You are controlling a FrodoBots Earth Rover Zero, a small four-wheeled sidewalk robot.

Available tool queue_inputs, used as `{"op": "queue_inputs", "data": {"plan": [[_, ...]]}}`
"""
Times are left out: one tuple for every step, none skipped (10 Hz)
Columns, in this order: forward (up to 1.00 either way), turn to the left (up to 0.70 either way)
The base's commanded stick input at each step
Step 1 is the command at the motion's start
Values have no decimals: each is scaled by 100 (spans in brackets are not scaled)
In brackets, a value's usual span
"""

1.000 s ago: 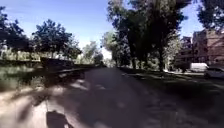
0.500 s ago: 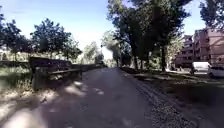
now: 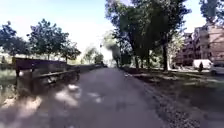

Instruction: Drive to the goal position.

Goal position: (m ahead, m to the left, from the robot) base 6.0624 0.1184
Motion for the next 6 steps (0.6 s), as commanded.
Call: {"op": "queue_inputs", "data": {"plan": [[85,0],[85,0],[85,0],[85,0],[85,0],[85,0]]}}
